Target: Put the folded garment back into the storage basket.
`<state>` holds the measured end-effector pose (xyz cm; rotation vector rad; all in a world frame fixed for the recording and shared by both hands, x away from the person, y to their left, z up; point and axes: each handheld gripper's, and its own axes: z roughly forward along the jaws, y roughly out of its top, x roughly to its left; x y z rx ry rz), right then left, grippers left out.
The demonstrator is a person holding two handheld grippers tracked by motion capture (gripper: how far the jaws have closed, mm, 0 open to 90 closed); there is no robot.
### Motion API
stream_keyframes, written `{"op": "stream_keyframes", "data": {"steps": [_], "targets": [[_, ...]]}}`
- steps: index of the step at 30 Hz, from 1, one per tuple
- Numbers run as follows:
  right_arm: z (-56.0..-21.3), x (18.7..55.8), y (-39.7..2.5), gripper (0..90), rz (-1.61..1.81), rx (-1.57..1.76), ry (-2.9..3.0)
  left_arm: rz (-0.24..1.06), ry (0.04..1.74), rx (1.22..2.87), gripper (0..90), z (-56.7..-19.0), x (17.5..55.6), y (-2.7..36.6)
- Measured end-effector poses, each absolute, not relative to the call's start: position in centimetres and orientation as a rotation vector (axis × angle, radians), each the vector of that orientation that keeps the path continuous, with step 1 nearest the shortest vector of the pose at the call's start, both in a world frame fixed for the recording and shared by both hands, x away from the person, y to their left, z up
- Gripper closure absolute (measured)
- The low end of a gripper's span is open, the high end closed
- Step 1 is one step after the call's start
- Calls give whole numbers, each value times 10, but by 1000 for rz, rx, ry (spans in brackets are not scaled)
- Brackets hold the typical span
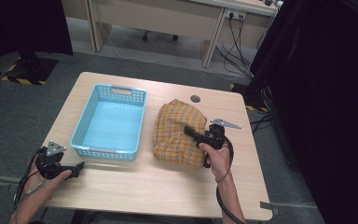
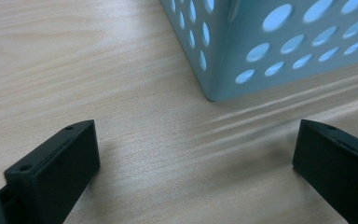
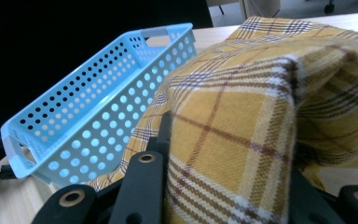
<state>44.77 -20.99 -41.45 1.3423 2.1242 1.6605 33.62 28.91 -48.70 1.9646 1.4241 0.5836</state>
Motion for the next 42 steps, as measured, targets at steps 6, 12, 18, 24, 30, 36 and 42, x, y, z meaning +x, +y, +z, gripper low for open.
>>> {"op": "stream_keyframes", "data": {"steps": [6, 12, 18, 24, 30, 36, 42], "targets": [[-408, 446, -209, 726, 1672, 1330, 2118, 583, 1424, 1964, 0, -487, 336, 289], [-403, 445, -207, 727, 1675, 1319, 2127, 583, 1424, 1965, 0, -487, 336, 289], [-395, 447, -203, 726, 1686, 1309, 2131, 583, 1424, 1964, 0, -487, 336, 289], [-385, 449, -197, 726, 1696, 1288, 2136, 583, 1424, 1964, 0, -487, 336, 289], [-377, 453, -192, 725, 1721, 1291, 2137, 583, 1424, 1964, 0, -487, 336, 289], [-368, 456, -187, 725, 1728, 1280, 2139, 582, 1425, 1960, 0, -487, 336, 289], [-359, 460, -183, 724, 1745, 1275, 2142, 581, 1427, 1962, 0, -487, 336, 289]]}}
